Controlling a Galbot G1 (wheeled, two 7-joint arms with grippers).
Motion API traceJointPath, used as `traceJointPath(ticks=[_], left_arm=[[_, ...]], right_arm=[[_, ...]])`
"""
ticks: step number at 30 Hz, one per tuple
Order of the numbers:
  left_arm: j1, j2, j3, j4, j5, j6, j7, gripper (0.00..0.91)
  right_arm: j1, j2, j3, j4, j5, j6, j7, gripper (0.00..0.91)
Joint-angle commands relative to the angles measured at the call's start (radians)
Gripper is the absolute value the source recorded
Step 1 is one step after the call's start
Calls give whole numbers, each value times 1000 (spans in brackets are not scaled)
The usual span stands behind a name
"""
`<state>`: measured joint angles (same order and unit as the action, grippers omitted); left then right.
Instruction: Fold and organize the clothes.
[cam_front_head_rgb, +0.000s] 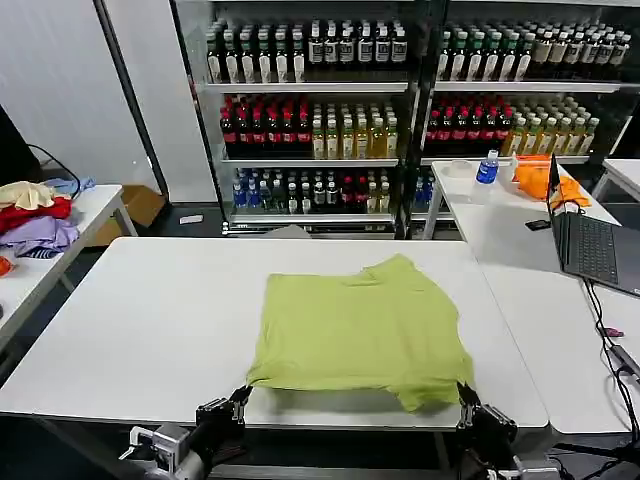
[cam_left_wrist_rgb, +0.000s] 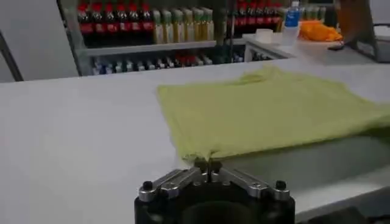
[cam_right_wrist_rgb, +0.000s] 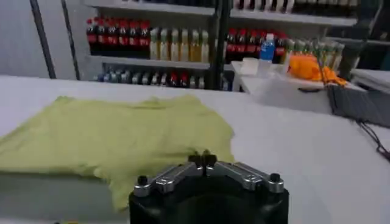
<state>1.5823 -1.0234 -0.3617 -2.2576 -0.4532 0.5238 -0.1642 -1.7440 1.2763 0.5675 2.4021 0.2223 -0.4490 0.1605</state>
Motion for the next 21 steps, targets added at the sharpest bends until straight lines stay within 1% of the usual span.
traceJointPath(ticks=[1, 6, 11, 19, 21], left_arm=[[-86, 12, 12, 82, -7, -11, 4, 20], [-148, 19, 24, 145, -31, -26, 8, 20], [-235, 13, 63, 202, -37, -28, 14, 20], [-374, 13, 129, 304, -43, -29, 11, 20], [-410, 12, 149, 331, -43, -30, 11, 20]], right_arm=[[123, -50, 6, -79, 1, 36, -8, 0], [227, -94, 7, -165, 1, 47, -6, 0], [328, -121, -37, -254, -1, 50, -10, 0], [473, -123, -110, -381, -1, 47, -7, 0], [520, -118, -135, -435, -4, 48, -5, 0]])
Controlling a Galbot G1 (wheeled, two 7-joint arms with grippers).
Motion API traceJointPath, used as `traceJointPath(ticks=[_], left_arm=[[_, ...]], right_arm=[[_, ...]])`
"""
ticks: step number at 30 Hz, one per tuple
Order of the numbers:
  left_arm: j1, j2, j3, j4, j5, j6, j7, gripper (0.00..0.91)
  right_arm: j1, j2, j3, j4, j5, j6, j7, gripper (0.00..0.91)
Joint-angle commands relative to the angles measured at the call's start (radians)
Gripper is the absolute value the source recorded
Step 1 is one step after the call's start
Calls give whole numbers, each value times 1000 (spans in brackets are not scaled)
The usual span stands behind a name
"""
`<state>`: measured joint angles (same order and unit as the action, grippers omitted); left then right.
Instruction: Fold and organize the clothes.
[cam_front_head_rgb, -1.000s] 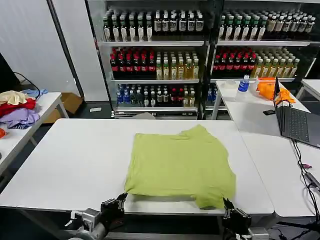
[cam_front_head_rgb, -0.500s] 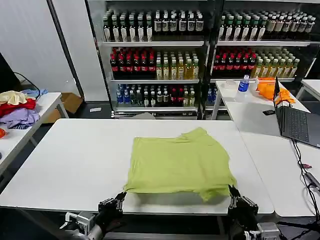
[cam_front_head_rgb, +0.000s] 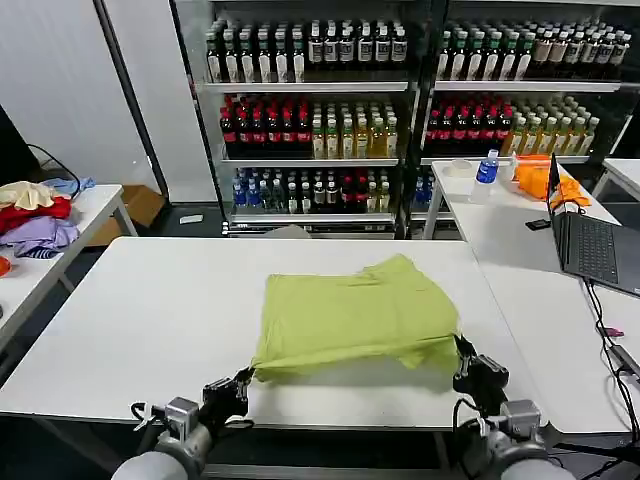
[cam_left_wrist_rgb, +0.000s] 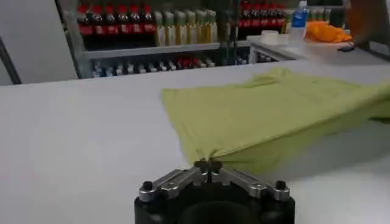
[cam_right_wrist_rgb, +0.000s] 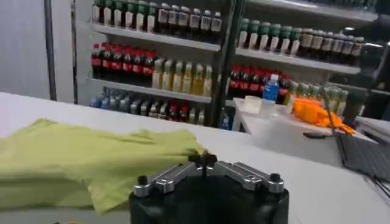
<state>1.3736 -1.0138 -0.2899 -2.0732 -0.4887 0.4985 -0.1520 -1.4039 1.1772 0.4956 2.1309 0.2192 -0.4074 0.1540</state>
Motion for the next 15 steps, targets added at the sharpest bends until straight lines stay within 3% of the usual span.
traceJointPath(ticks=[1, 13, 14, 15], left_arm=[[-213, 1, 82, 157, -7, -5, -2, 20], [-296, -25, 144, 230, 28, -13, -5, 20], [-295, -27, 146, 232, 29, -13, -6, 71], [-295, -29, 146, 234, 31, -13, -7, 222]], right_arm=[[187, -18, -69, -173, -1, 7, 1, 0], [283, -3, -141, -317, -52, 43, -5, 0], [286, -1, -144, -324, -56, 45, -5, 0], [288, 0, -146, -329, -58, 46, -6, 60]])
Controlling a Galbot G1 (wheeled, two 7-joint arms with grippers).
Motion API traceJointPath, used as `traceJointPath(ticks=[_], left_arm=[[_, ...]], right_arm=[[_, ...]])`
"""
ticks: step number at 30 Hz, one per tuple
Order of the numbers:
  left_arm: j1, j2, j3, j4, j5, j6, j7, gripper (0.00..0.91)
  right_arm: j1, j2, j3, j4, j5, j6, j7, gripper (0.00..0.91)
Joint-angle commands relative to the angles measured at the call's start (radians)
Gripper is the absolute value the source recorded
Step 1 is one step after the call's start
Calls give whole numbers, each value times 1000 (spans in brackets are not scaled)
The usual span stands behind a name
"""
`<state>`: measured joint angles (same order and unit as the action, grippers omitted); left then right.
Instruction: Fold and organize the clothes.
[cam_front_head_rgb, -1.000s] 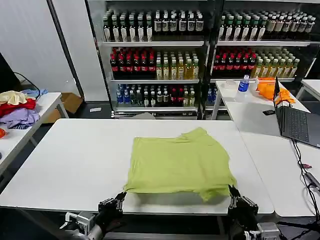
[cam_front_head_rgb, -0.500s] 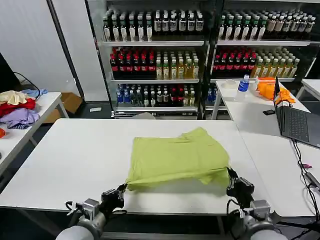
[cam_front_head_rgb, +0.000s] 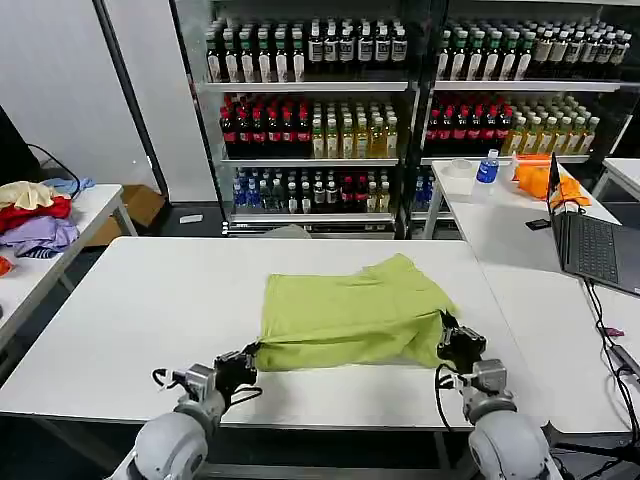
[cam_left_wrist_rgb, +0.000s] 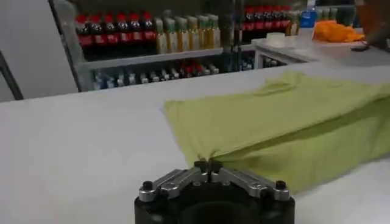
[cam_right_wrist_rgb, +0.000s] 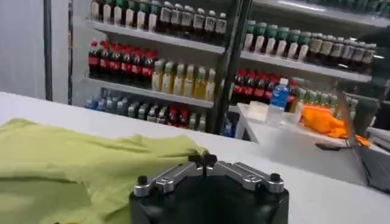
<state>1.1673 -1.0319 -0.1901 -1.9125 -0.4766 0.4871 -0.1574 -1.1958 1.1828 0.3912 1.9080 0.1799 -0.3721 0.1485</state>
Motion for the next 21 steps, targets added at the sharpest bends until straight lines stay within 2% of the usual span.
traceJointPath(ticks=[1, 13, 21], left_arm=[[-87, -15, 46, 74, 20, -2, -2, 907], [-19, -29, 10, 14, 25, -8, -4, 907], [32, -38, 1, -3, 29, -6, -5, 907]], right_arm=[[81, -2, -46, -112, -29, 12, -5, 907], [21, 6, -28, -74, -27, 57, -16, 907], [-81, -8, 59, -15, 10, 18, -9, 907]])
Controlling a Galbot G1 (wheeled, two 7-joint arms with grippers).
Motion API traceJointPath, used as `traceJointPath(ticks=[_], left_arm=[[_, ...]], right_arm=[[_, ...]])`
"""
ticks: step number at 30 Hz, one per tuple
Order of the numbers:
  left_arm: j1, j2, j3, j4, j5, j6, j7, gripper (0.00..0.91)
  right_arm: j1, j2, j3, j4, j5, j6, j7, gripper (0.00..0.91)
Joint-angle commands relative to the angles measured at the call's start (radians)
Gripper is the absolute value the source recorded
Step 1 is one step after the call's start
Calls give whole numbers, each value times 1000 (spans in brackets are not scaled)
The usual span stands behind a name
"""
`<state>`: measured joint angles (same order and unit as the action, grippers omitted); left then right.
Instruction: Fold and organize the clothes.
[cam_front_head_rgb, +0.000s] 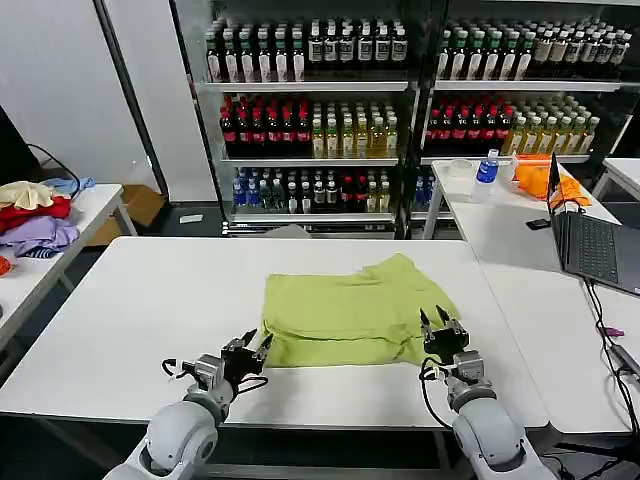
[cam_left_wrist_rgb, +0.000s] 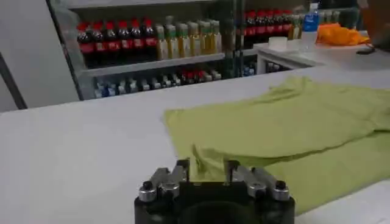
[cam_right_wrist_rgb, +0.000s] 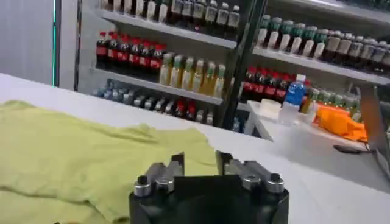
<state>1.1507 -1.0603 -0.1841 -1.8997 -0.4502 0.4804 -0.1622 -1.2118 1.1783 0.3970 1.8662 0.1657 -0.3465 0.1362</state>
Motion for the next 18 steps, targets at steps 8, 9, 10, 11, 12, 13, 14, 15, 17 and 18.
traceJointPath(ticks=[8, 9, 10, 11, 12, 13, 14, 15, 17, 18], left_arm=[[41, -43, 7, 20, 2, 10, -10, 907], [38, -49, 10, 29, 2, 12, -13, 907], [36, -52, 11, 33, 3, 13, -14, 826], [34, -55, 12, 37, 3, 14, -17, 645], [32, -58, 13, 42, 3, 15, -19, 212], [29, -60, 14, 47, 4, 15, -21, 111], [29, -61, 14, 49, 5, 15, -22, 20], [27, -62, 15, 54, 6, 13, -24, 20], [25, -63, 17, 61, 7, 11, -25, 20], [24, -65, 18, 65, 7, 10, -25, 20]], right_arm=[[-128, -14, 101, 30, 101, -115, 28, 907], [-131, -13, 100, 23, 110, -127, 33, 907], [-133, -12, 98, 19, 116, -140, 39, 907], [-133, -11, 96, 17, 118, -143, 42, 907], [-138, -9, 93, 16, 125, -156, 45, 907], [-140, -8, 91, 15, 135, -162, 47, 907], [-142, -8, 89, 14, 140, -166, 50, 897], [-144, -6, 85, 12, 151, -170, 52, 675], [-147, -5, 79, 9, 164, -171, 52, 10], [-148, -4, 74, 8, 170, -171, 53, 0]])
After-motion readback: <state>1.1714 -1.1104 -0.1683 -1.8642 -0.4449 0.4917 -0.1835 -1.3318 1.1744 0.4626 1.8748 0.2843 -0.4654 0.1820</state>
